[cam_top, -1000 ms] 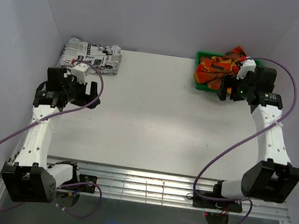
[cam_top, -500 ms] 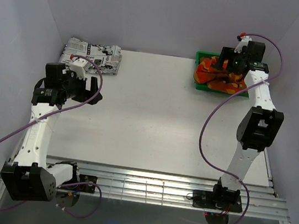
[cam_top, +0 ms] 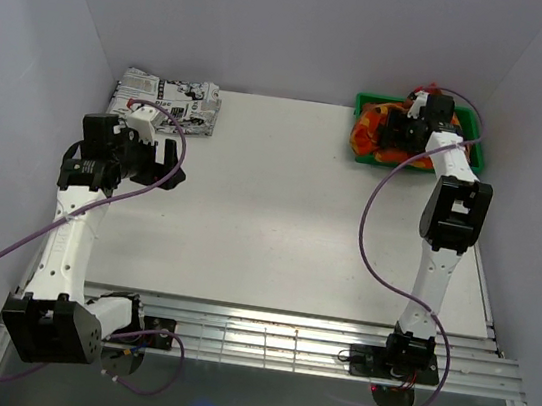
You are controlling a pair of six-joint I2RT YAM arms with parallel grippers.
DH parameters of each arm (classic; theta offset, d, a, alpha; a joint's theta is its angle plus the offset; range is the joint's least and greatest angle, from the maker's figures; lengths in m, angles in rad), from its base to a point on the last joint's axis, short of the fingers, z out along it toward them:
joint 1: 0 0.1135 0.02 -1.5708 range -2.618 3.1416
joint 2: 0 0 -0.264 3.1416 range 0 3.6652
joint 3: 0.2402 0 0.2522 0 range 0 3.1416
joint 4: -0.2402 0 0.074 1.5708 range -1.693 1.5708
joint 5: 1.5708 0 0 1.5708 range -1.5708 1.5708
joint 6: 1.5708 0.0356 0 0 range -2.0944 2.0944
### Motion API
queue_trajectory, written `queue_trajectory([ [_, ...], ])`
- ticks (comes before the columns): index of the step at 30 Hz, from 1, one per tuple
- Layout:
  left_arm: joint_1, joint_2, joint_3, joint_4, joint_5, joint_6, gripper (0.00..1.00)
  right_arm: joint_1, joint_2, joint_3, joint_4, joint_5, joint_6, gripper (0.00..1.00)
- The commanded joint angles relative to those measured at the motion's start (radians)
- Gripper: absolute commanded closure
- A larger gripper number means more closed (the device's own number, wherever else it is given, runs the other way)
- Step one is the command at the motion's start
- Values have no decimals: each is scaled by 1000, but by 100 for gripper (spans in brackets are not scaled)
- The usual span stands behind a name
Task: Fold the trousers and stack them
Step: Grab the trousers from the pile, then move the trousers to the center of the board
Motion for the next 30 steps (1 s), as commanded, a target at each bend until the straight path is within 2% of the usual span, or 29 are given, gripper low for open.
queue_trajectory([
  [1, 0, -9, 5, 6, -8, -1, 2, -13, 69, 51, -44, -45, -6, 1],
  [3, 0, -11, 2, 4, -11, -3, 2, -24, 75, 49, -44, -161, 9, 18],
  [4, 0, -11, 2, 4, -15, -3, 2, -33, 73, 49, -39, -204, 17, 40],
  [6, 1, -15, -2, 4, -20, -1, 2, -42, 55, 55, -35, -264, 26, 63],
  [7, 0, -20, -2, 4, -21, 0, 2, -54, 47, 58, -32, -318, 26, 79],
  [9, 1, -25, -4, 4, -29, 0, 2, -68, 12, 81, -29, -391, 55, 92],
  [14, 1, -25, 1, 4, -28, 0, 2, -126, -148, 66, 68, -504, 132, 92],
  [18, 0, -26, 7, 4, -28, -9, 2, -163, -273, 62, 210, -593, 233, 92],
  [25, 0, -15, 24, 20, -63, -38, 2, -173, -449, 72, 402, -611, 406, 92],
  [30, 0, -3, 56, 21, -80, -64, 2, -171, -542, 152, 504, -617, 554, 92],
])
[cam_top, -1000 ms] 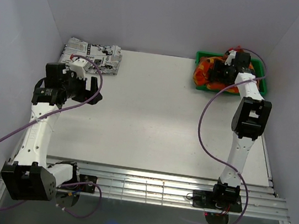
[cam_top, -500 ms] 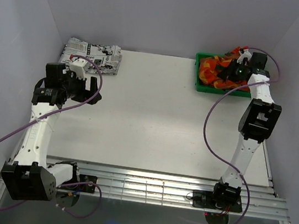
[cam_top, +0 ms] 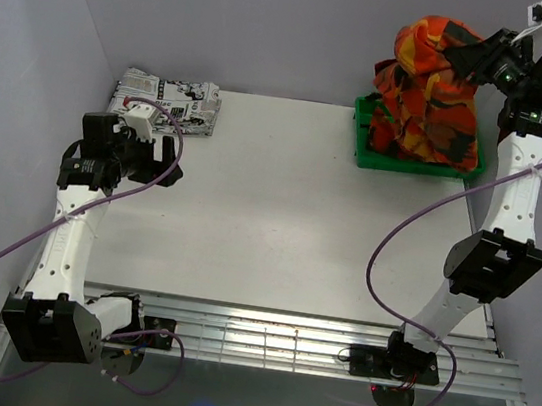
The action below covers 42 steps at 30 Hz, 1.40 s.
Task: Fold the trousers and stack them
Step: Move the trousers to the center of the board
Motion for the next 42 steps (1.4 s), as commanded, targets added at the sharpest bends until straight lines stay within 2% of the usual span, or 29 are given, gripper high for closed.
queue_trajectory([
  [1, 1, 9, 60, 17, -16, -30, 2, 13, -97, 88, 242, -49, 157, 92],
  [7, 5, 67, 140, -8, 53, -67, 2, 92, -270, 7, 303, -34, 238, 92],
  [12, 21, 102, 204, -6, 116, -119, 2, 240, -399, -145, 253, 21, 134, 92],
  [15, 56, 134, 250, -9, 176, -142, 2, 423, -488, -318, 262, 104, 7, 92],
  [17, 81, 148, 275, -11, 232, -154, 2, 499, -514, -429, 238, 137, -80, 92],
  [19, 135, 167, 284, -8, 309, -162, 2, 612, -519, -501, 184, 217, -169, 92],
  [22, 187, 199, 286, -8, 349, -160, 2, 758, -508, -691, 173, 354, -246, 91],
  [23, 192, 208, 284, -17, 358, -152, 2, 790, -473, -758, 158, 369, -284, 84],
  [24, 193, 217, 278, -20, 366, -140, 2, 848, -447, -775, 117, 392, -307, 73],
  [25, 193, 230, 275, -24, 378, -102, 2, 873, -387, -785, 86, 392, -330, 44],
  [27, 192, 234, 257, -32, 410, -53, 2, 915, -333, -774, -18, 385, -372, 19],
  [28, 192, 237, 257, -34, 412, -4, 2, 916, -310, -771, -43, 383, -377, 11],
  [30, 192, 248, 261, -57, 401, 38, 2, 887, -321, -774, -77, 400, -413, 3],
  [32, 192, 262, 278, -93, 407, 105, 2, 840, -362, -774, -101, 394, -439, 4],
  [35, 184, 276, 290, -123, 427, 179, 2, 696, -407, -769, -193, 392, -479, 10],
  [39, 108, 297, 280, -123, 354, 228, 2, 419, -460, -835, -226, 426, -498, 10],
  [42, 83, 318, 252, -98, 321, 220, 2, 288, -454, -881, -246, 476, -481, 8],
])
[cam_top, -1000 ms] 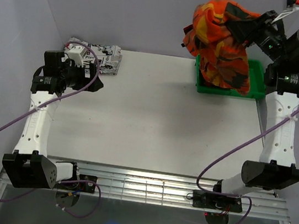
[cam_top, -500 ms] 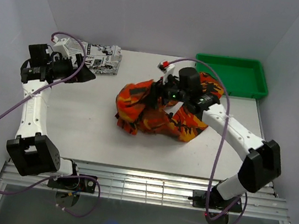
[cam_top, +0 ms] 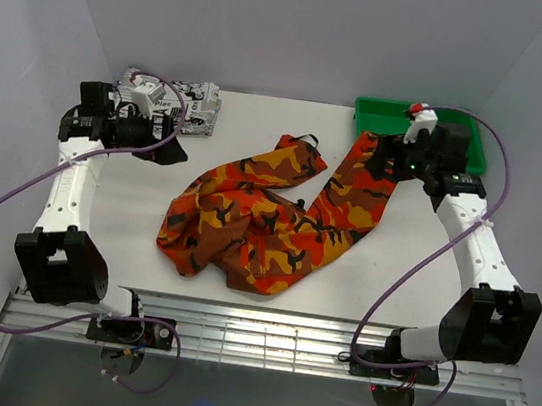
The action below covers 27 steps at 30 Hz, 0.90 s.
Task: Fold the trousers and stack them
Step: Move the trousers to the center of the board, then flatten the trousers out
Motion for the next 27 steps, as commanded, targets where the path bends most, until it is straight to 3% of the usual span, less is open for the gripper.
queue_trajectory([
  [1, -36, 17, -10, 3, -35, 46, 2, -111, 7, -64, -63, 68, -8, 8],
  [8, -56, 77, 9, 44, -65, 10, 4, -209, 114, -124, 17, 134, 122, 2],
  [11, -142, 139, 59, 32, -137, 33, 4, -220, 177, -150, 69, 135, 179, 1],
  [14, -249, 251, 166, 18, -168, 39, 5, -224, 216, -188, 138, 82, 206, 0],
  [23, -527, 715, 718, -86, -349, 67, 11, -226, 276, -250, 318, 64, 300, 2],
  [27, -616, 824, 769, -59, -421, 67, 9, -226, 319, -250, 400, 87, 338, 2],
])
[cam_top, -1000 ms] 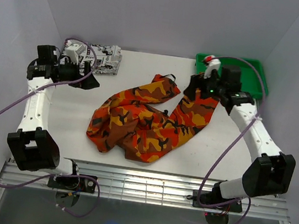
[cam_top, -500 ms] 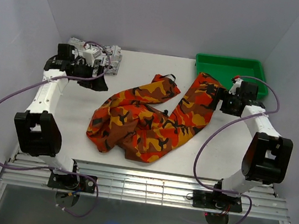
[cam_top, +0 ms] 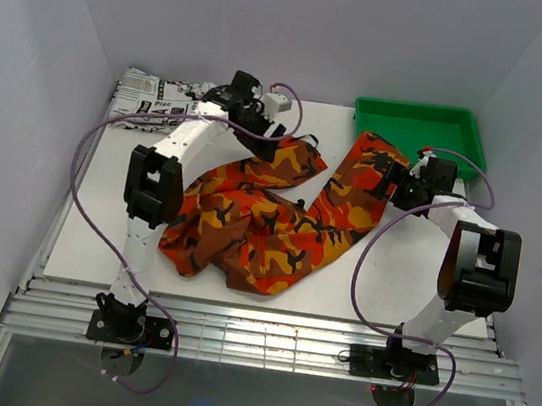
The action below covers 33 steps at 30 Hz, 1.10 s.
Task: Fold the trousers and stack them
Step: Flatten the trousers out
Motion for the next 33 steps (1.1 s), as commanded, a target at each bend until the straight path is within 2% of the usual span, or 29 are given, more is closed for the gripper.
queue_trajectory([
  [1, -74, 43, 49, -7, -123, 19, 9, -5, 34, -2, 146, 16, 59, 1],
  [3, -103, 64, 43, 32, -172, 7, 4, -3, 60, 9, 184, 36, 74, 0],
  [7, -135, 120, 43, 105, -238, -1, 3, 1, 99, 25, 244, 34, 99, 0],
  [11, -163, 153, 37, 167, -327, 2, 3, 18, 140, 45, 292, 62, 110, 9],
  [14, -166, 178, 42, 214, -350, 1, 4, 20, 157, 49, 341, 56, 108, 23],
  [17, -169, 207, 77, 219, -370, 8, 4, 20, 153, 55, 378, -2, 111, 55],
  [18, -171, 221, 81, 224, -373, 10, 4, 18, 144, 59, 379, -24, 111, 74],
  [21, -172, 244, 83, 251, -376, 17, 9, 18, 79, 58, 376, -103, 120, 92],
  [22, -172, 250, 83, 262, -387, 17, 13, 18, 52, 49, 378, -122, 122, 92],
  [23, -172, 256, 83, 265, -393, 19, 24, 18, 21, 26, 392, -154, 121, 92],
  [25, -172, 267, 82, 271, -407, 25, 38, 18, -70, 13, 389, -176, 119, 92],
  [26, -172, 269, 82, 271, -405, 28, 53, 18, -102, 18, 375, -201, 111, 92],
  [28, -171, 259, 82, 268, -395, 27, 67, 17, -185, 27, 361, -220, 108, 92],
  [29, -171, 253, 86, 265, -393, 27, 78, 17, -211, 36, 350, -246, 102, 92],
  [30, -171, 244, 106, 261, -390, 22, 95, 18, -252, 64, 317, -255, 88, 92],
  [31, -165, 214, 115, 258, -388, 8, 100, 17, -271, 71, 310, -263, 87, 92],
  [33, -152, 168, 140, 257, -364, -15, 100, 17, -323, 103, 278, -292, 79, 92],
])
